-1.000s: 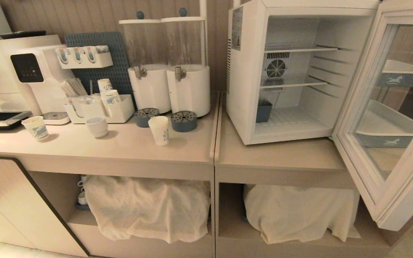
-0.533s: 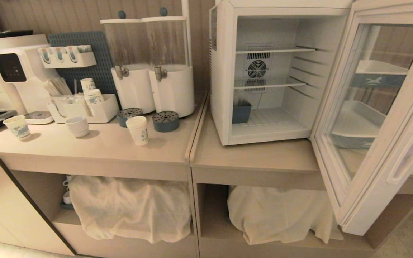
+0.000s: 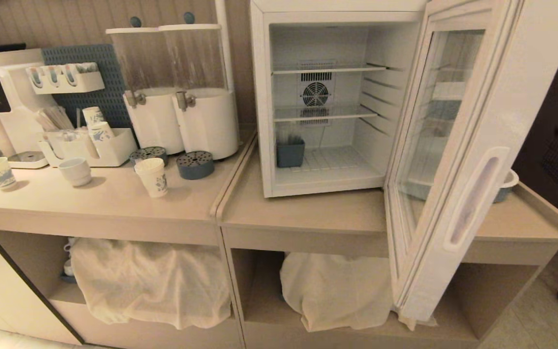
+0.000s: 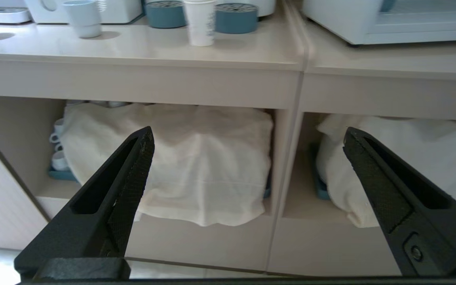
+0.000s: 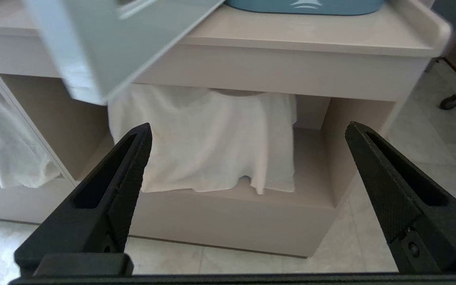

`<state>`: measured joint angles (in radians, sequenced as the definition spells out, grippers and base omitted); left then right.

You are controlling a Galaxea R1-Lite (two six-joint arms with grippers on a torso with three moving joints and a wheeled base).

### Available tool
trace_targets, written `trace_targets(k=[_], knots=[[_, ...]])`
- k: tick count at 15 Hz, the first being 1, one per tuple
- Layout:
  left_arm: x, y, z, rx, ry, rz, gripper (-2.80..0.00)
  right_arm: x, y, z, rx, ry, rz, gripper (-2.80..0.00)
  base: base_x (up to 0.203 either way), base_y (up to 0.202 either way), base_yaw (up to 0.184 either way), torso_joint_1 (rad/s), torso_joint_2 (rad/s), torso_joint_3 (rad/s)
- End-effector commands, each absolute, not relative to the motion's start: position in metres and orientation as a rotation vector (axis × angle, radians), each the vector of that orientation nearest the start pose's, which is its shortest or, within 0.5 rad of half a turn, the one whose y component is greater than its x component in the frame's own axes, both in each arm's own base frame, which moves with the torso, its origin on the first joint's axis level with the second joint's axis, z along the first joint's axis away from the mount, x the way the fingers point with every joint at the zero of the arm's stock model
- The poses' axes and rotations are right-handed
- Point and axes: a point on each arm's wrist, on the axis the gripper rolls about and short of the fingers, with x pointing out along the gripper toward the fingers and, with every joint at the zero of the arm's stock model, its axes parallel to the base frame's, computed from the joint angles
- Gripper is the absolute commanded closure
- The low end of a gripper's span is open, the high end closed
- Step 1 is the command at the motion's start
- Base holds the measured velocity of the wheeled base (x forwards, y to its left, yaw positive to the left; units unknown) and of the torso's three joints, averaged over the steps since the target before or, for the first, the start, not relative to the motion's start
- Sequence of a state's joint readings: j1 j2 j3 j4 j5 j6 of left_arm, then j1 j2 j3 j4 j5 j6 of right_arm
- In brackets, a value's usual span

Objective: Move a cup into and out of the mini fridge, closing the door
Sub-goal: Close the freezer door

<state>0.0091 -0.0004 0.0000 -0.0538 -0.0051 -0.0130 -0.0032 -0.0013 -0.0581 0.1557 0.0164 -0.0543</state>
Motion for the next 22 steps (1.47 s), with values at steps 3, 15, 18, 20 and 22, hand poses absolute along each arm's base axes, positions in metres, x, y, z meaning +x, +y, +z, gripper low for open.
trace_targets(k=[3, 15, 18, 20, 22], knots=[[-0.022, 0.000, 0.076, -0.015, -0.038, 0.004, -2.80, -0.028, 0.000, 0.076, -0.054, 0.095, 0.016, -2.80, 0.000, -0.080, -0.002, 0.003, 0.00, 0.001], [-0.022, 0.000, 0.076, -0.015, -0.038, 0.004, -2.80, -0.063, 0.002, 0.138, -0.021, -0.035, 0.089, -2.80, 0.000, 0.000, 0.000, 0.000, 0.00, 0.000], [-0.022, 0.000, 0.076, -0.015, -0.038, 0.004, -2.80, -0.065, 0.002, 0.167, -0.012, -0.049, 0.096, -2.80, 0.000, 0.000, 0.000, 0.000, 0.00, 0.000], [-0.022, 0.000, 0.076, -0.018, -0.038, 0.004, -2.80, -0.063, 0.003, 0.209, 0.014, -0.061, 0.139, -2.80, 0.000, 0.000, 0.000, 0.000, 0.00, 0.000], [-0.022, 0.000, 0.077, -0.019, -0.040, 0.004, -2.80, -0.055, 0.001, 0.240, 0.029, -0.062, 0.192, -2.80, 0.000, 0.000, 0.000, 0.000, 0.00, 0.000]])
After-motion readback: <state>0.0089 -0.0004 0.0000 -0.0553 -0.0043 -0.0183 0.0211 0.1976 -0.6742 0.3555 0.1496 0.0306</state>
